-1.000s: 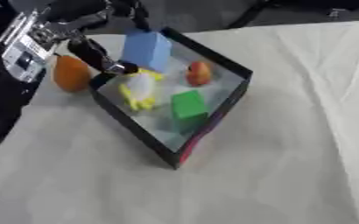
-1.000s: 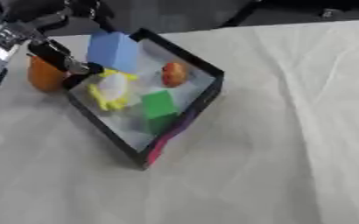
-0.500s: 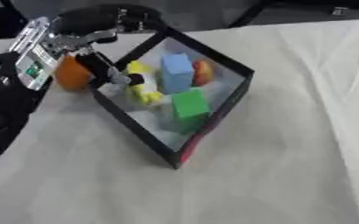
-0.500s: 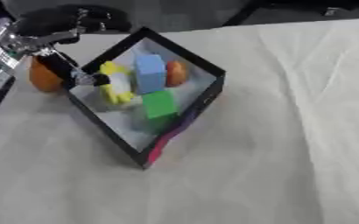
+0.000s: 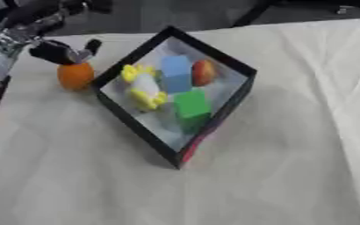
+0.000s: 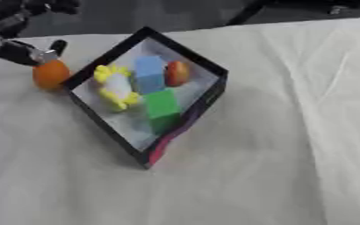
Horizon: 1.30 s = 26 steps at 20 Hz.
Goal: Pick up objects on the table and place them in the box.
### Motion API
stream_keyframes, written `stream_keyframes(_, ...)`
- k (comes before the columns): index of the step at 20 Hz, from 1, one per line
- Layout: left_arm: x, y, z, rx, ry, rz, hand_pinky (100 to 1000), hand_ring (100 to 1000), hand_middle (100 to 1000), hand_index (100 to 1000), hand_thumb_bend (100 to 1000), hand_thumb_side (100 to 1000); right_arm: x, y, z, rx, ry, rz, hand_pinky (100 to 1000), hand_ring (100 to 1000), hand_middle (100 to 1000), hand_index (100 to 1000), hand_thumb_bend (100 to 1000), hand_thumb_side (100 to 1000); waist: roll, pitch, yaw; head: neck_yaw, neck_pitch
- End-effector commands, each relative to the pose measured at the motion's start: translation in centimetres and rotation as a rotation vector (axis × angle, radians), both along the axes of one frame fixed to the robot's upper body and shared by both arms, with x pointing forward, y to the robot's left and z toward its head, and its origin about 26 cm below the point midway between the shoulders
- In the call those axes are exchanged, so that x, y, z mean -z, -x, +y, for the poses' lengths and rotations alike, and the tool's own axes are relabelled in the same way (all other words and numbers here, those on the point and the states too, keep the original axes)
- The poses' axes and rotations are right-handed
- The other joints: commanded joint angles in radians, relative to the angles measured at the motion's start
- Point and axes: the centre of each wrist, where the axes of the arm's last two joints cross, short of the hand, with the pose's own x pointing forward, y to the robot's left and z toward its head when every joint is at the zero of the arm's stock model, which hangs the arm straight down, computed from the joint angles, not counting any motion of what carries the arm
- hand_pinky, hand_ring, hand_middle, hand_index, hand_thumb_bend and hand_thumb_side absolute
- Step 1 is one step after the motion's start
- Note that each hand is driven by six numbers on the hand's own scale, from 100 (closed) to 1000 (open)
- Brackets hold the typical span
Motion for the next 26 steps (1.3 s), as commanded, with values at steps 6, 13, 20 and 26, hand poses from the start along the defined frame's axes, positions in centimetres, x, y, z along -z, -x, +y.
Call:
stream_keyframes(6, -1.1, 1.8, 5.0, -0.260, -0.060, 0.144, 945, 998, 826, 886, 100, 478, -1.3, 0.6, -0.6, 0.029, 0.040, -0.037, 945, 644, 575, 790, 100, 538, 0.003, -0.022, 0.003, -0.008, 0.001)
stream_keyframes(13, -0.8, 1.8, 4.8, -0.250, -0.131, 0.244, 970, 1000, 843, 892, 100, 718, -1.2, 0.5, -0.7, 0.031, 0.045, -0.034, 946, 645, 575, 790, 100, 538, 0.001, -0.020, 0.006, -0.010, 0.000)
stream_keyframes(20, -1.0, 1.8, 4.5, -0.235, -0.222, 0.263, 988, 999, 807, 891, 150, 359, -1.1, 0.5, -0.7, 0.029, 0.049, -0.032, 946, 645, 575, 790, 100, 539, 0.001, -0.018, 0.007, -0.010, -0.003)
stream_keyframes(26, -0.6, 1.4, 4.2, -0.269, -0.251, 0.248, 990, 1000, 827, 948, 259, 363, -1.2, 0.4, -0.5, 0.022, 0.053, -0.035, 946, 644, 573, 789, 100, 538, 0.000, -0.010, 0.001, -0.008, -0.011)
